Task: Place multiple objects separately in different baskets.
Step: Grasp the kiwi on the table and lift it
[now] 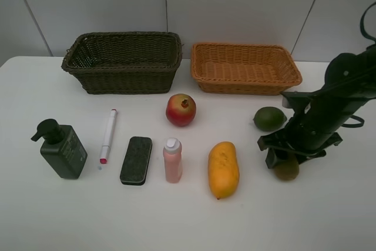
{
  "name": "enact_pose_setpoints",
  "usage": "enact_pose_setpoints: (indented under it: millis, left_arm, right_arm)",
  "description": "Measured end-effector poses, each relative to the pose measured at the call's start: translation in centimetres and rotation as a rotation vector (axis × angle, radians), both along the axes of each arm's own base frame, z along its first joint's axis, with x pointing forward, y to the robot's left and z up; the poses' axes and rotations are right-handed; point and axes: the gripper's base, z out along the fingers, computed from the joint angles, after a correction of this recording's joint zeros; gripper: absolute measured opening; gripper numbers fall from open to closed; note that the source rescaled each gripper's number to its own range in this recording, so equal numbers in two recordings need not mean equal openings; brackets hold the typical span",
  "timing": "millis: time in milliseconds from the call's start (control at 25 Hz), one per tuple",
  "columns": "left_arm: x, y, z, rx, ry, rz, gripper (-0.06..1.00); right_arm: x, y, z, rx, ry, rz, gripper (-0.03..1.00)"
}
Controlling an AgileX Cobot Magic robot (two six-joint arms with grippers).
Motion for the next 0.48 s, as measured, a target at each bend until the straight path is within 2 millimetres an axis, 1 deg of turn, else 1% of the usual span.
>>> enact_pose_setpoints:
  millis: [480]
  left_arm:
    - [0.00, 0.00, 0.00, 0.000, 0.000, 0.000, 1.00]
  right_arm:
    - [-0.05, 0.00, 0.05, -0.001, 0.012, 0.001, 0.03]
